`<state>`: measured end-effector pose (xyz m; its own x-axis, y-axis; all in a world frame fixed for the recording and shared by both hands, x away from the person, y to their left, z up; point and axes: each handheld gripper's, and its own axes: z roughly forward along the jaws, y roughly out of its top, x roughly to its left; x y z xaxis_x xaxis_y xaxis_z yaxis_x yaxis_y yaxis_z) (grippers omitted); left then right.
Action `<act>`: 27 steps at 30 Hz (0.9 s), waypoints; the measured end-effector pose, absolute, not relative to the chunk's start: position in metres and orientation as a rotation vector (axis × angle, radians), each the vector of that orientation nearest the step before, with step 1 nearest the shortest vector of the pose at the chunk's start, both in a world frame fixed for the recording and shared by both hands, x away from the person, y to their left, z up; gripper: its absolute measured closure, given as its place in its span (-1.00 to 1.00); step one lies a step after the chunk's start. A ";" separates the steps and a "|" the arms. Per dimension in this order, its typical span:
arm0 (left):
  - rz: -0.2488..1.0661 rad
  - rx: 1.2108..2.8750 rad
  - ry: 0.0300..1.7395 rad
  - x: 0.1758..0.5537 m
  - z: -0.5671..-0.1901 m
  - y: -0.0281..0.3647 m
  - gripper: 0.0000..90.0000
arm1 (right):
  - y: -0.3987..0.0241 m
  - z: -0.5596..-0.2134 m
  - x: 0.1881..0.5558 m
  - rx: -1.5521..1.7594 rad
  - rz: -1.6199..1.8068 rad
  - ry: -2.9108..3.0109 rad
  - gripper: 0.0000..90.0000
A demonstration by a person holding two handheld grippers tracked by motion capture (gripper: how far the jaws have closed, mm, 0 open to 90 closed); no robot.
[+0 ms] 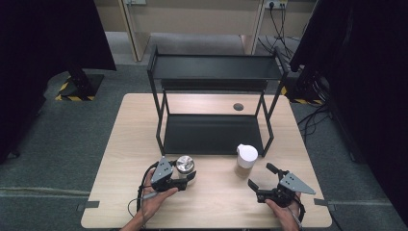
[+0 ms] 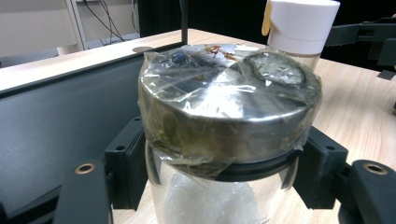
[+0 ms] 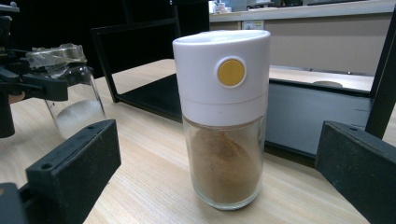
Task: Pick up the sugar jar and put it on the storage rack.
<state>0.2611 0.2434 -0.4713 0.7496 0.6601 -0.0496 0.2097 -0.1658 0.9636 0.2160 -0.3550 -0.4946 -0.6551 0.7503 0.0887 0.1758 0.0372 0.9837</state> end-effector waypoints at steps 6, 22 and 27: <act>0.459 1.725 0.675 0.262 -0.463 0.246 -0.31 | -0.355 -0.495 0.216 0.935 1.657 1.864 -0.99; 0.438 1.723 0.636 0.270 -0.430 0.252 -0.31 | -0.355 -0.495 0.216 0.934 1.658 1.865 -0.99; 0.426 1.714 0.628 0.275 -0.414 0.253 -0.31 | -0.355 -0.495 0.216 0.934 1.659 1.866 -0.99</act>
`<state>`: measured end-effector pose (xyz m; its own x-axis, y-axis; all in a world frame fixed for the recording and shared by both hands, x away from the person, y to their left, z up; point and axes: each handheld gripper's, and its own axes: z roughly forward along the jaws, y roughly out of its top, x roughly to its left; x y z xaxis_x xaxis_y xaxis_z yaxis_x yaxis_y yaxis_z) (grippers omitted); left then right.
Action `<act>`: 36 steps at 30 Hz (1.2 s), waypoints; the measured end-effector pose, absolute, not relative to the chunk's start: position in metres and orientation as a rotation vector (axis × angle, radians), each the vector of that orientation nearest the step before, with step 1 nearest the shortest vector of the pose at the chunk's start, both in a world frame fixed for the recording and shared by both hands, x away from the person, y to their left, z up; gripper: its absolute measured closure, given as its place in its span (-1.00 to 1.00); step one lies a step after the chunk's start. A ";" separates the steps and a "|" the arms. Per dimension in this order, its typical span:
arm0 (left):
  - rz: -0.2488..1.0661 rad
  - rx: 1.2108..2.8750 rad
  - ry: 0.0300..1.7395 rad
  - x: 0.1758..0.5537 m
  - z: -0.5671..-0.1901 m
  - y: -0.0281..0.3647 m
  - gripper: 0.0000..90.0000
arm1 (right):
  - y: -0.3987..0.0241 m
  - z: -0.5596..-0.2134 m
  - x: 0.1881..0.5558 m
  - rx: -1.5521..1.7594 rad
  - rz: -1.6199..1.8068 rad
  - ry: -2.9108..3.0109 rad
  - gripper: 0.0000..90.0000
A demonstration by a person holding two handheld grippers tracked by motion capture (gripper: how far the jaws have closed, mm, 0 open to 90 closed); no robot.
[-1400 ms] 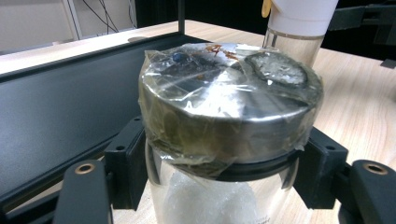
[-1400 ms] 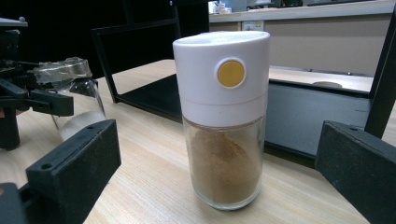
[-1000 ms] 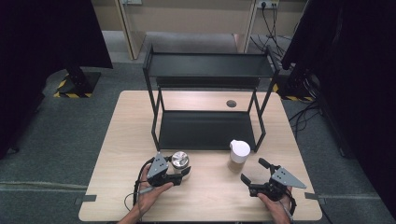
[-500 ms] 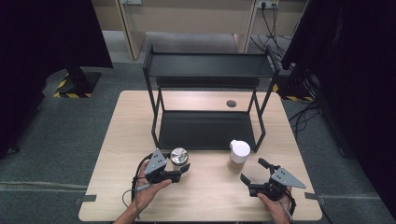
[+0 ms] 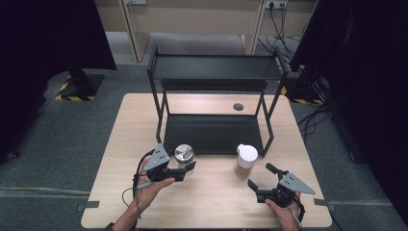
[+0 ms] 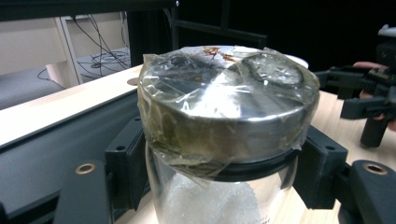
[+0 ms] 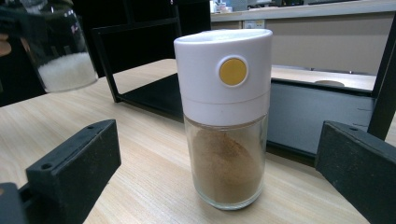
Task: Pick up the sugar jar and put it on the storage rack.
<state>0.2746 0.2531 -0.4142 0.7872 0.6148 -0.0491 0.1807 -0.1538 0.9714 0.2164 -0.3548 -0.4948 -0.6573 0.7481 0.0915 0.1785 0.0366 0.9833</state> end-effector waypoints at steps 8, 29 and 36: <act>0.414 1.734 0.610 0.282 -0.394 0.253 -0.31 | -0.355 -0.495 0.216 0.934 1.660 1.866 -0.99; 0.383 1.738 0.579 0.306 -0.329 0.257 -0.31 | -0.355 -0.495 0.217 0.937 1.663 1.866 -0.99; 0.386 1.740 0.576 0.309 -0.304 0.255 -0.31 | -0.355 -0.495 0.217 0.938 1.665 1.867 -0.99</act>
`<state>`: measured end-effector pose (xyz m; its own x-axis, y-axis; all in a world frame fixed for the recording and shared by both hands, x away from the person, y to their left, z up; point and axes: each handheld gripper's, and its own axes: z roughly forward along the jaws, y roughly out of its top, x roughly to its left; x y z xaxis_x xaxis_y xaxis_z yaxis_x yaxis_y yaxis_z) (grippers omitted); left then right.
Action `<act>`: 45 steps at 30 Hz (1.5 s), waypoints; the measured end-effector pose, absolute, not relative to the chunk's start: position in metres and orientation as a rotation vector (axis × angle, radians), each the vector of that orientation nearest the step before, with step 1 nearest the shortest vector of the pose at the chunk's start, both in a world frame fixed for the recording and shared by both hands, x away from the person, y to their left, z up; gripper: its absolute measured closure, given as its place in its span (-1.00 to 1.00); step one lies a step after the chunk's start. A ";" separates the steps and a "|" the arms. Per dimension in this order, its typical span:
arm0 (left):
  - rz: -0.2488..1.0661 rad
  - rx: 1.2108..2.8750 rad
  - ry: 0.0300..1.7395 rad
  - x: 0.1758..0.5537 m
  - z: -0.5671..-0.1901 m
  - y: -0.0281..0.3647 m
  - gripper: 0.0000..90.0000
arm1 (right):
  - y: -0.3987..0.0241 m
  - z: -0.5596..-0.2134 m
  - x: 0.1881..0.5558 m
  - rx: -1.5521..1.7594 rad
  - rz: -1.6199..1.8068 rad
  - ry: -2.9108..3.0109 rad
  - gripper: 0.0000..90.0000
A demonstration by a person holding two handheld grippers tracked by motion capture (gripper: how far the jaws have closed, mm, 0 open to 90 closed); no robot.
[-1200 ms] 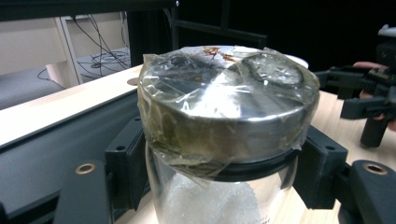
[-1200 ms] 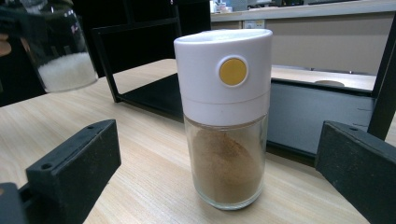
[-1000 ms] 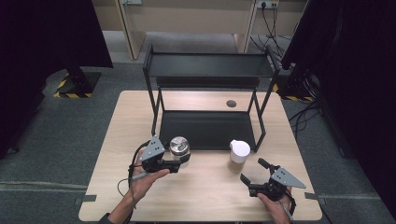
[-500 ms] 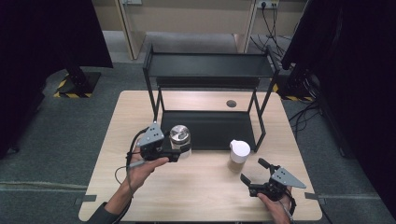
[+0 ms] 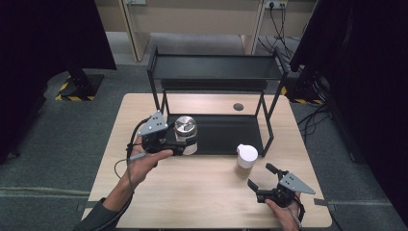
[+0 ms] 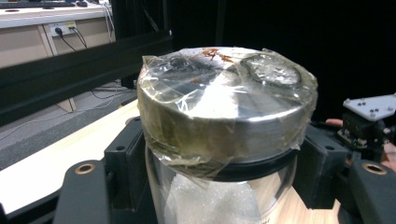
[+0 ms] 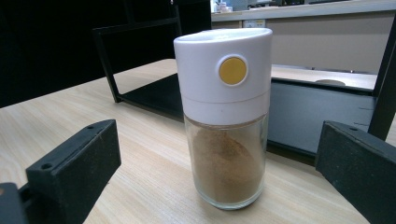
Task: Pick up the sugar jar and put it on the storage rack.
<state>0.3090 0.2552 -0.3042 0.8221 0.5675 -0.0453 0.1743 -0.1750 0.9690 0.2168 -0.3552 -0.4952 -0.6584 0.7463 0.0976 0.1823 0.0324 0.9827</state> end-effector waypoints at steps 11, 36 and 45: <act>0.394 1.751 0.579 0.325 -0.266 0.254 -0.31 | -0.355 -0.495 0.217 0.942 1.667 1.871 -0.99; 0.382 1.738 0.615 0.353 -0.198 0.253 -0.31 | -0.356 -0.496 0.218 0.943 1.670 1.872 -0.99; 0.418 1.744 0.649 0.361 -0.172 0.252 -0.31 | -0.355 -0.496 0.218 0.942 1.670 1.872 -0.99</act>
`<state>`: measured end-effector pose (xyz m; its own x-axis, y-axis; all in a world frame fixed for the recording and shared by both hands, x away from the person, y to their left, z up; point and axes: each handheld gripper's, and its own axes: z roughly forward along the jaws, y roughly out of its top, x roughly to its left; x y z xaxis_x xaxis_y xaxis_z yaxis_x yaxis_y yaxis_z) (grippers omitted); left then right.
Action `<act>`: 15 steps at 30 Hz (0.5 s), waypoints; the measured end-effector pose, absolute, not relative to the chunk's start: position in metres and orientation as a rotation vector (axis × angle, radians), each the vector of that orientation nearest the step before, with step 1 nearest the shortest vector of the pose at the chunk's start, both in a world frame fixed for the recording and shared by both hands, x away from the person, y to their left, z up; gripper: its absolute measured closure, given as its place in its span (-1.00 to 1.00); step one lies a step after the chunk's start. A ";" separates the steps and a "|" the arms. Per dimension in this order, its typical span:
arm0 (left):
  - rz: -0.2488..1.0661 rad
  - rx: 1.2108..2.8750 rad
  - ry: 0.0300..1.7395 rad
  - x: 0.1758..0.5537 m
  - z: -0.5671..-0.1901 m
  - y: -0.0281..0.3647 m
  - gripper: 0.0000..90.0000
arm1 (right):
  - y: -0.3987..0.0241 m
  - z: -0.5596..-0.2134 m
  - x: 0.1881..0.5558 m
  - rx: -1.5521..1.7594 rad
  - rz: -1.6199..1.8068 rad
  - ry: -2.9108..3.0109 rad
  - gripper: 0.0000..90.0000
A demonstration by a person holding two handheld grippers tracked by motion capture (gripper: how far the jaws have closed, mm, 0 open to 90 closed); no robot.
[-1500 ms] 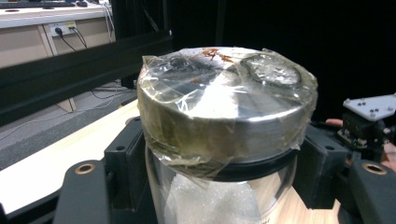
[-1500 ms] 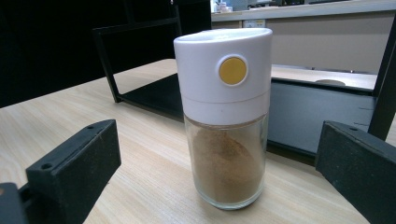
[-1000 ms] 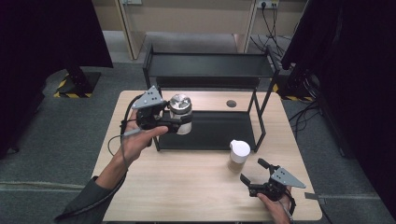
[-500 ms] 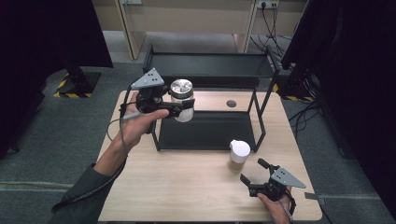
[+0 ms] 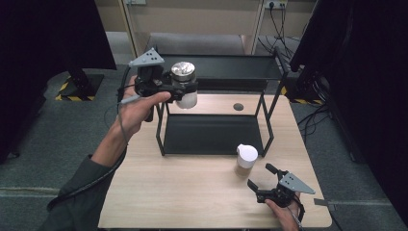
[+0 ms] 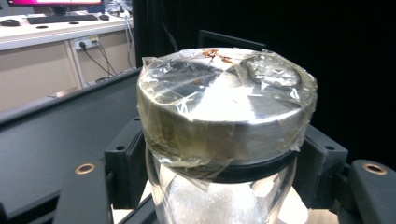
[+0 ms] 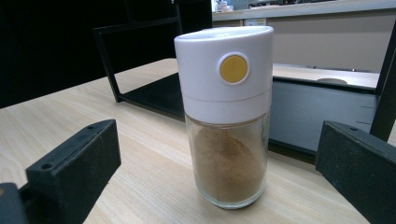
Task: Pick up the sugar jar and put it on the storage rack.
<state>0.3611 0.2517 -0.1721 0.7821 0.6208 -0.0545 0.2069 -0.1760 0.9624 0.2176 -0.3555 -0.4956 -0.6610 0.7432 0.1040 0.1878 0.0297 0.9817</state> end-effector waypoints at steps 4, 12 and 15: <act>0.427 1.737 0.667 0.366 -0.165 0.250 -0.31 | -0.356 -0.496 0.218 0.942 1.671 1.872 -0.99; 0.438 1.716 0.706 0.376 -0.157 0.247 -0.31 | -0.356 -0.496 0.218 0.941 1.672 1.874 -0.99; 0.452 1.705 0.731 0.381 -0.152 0.245 -0.31 | -0.356 -0.496 0.218 0.940 1.673 1.874 -0.99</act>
<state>0.3815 0.2448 -0.1525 0.7302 0.6787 -0.0794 0.2321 -0.1370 0.9630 0.2179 -0.3559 -0.4957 -0.6633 0.7410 0.1048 0.1881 0.0296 0.9817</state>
